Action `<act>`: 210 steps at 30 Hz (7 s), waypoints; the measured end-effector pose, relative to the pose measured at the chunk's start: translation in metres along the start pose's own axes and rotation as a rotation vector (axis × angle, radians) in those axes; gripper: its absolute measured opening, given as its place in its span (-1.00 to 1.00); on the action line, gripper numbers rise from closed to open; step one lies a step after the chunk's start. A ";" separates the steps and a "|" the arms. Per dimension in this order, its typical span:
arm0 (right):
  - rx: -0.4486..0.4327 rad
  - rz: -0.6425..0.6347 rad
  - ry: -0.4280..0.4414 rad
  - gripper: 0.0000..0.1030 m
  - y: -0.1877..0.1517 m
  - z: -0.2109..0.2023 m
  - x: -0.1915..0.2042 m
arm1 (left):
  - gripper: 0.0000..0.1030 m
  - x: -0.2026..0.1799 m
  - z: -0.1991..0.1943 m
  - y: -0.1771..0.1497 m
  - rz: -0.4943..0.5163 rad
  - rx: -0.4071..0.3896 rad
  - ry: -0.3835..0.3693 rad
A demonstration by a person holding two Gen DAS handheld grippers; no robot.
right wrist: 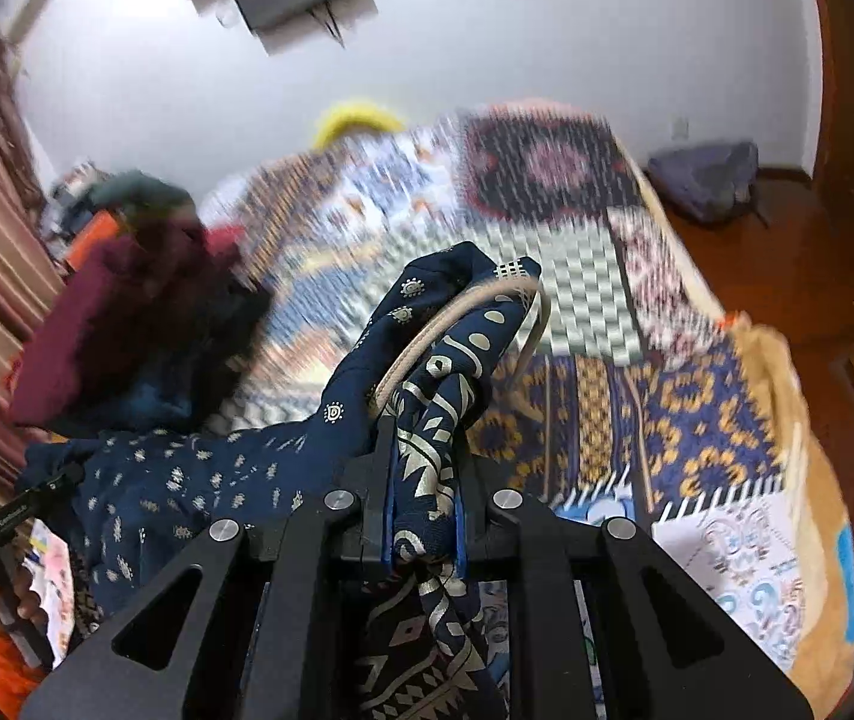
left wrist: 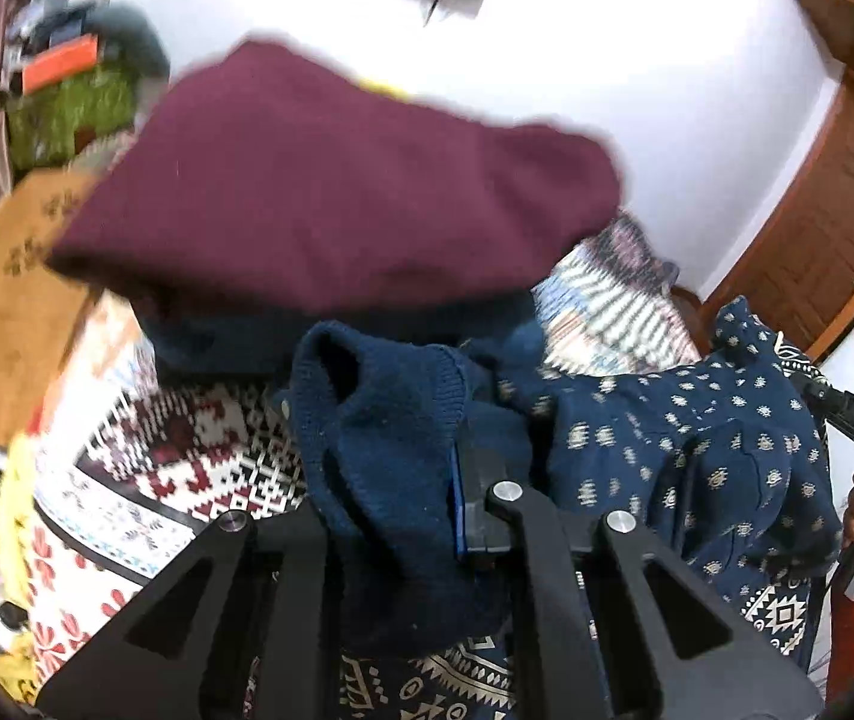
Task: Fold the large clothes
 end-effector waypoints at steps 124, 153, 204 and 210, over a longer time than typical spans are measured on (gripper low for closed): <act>0.160 0.085 0.039 -0.16 -0.116 -0.059 -0.040 | 0.05 0.002 -0.027 -0.101 -0.019 0.265 -0.092; -0.127 0.003 0.136 -0.86 -0.012 -0.087 0.013 | -0.86 -0.039 -0.079 0.002 0.032 0.003 -0.266; 0.244 -0.243 -0.104 0.54 -0.098 -0.011 0.023 | 0.65 -0.033 0.031 -0.096 0.141 0.305 -0.006; 0.236 -0.097 -0.073 0.54 -0.110 -0.035 -0.004 | 0.65 -0.004 0.002 -0.108 0.060 0.317 -0.003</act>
Point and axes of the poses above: each gripper's, at about its wrist camera, not at the fingertips, and z roughly the way its jaws point, x to its left, y to its top, the point moved 5 cm from there along z, roughly the way its jaws point, and after that the axes turned 3 degrees about -y, right-handed, at the moved point
